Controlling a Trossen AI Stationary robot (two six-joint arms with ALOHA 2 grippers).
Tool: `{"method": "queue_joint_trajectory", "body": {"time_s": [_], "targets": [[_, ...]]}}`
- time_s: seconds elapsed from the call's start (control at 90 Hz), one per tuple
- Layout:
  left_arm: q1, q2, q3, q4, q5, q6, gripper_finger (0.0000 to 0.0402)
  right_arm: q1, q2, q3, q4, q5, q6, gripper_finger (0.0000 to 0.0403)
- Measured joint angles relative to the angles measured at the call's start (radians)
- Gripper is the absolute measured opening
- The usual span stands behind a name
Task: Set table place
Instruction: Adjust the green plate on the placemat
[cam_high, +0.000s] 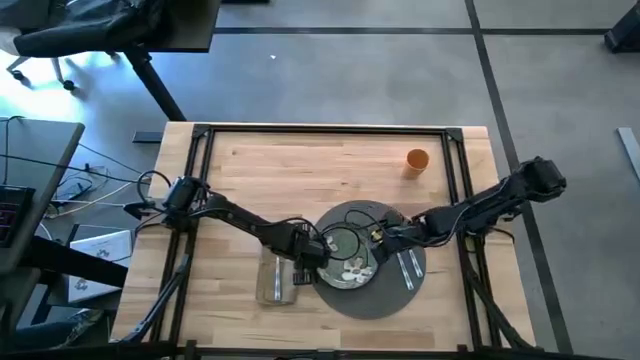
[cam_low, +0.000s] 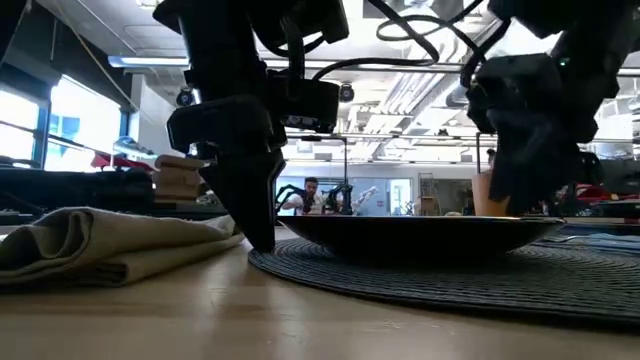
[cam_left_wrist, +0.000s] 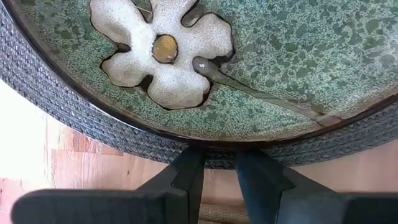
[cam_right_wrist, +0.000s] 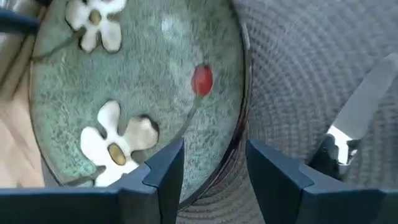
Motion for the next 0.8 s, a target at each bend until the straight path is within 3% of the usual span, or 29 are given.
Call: {"method": "queue_joint_trajectory", "body": {"time_s": [0.344, 0.456, 0.644, 0.8], "targets": [[0.001, 0.000, 0.000, 0.022, -0.001, 0.000, 0.0074, 0.000, 0.072, 0.000, 0.102, -0.012, -0.032, 0.0143], [0.000, 0.000, 0.000, 0.034, -0.001, 0.000, 0.0074, 0.000, 0.072, -0.001, 0.080, -0.013, -0.012, 0.0112], [0.000, 0.000, 0.000, 0.038, 0.000, 0.001, 0.0074, -0.002, 0.068, 0.001, 0.040, -0.024, -0.003, 0.0020], [-0.001, 0.000, 0.000, 0.030, 0.005, 0.000, 0.0074, -0.002, 0.053, 0.002, 0.021, -0.040, -0.004, 0.0018]]}}
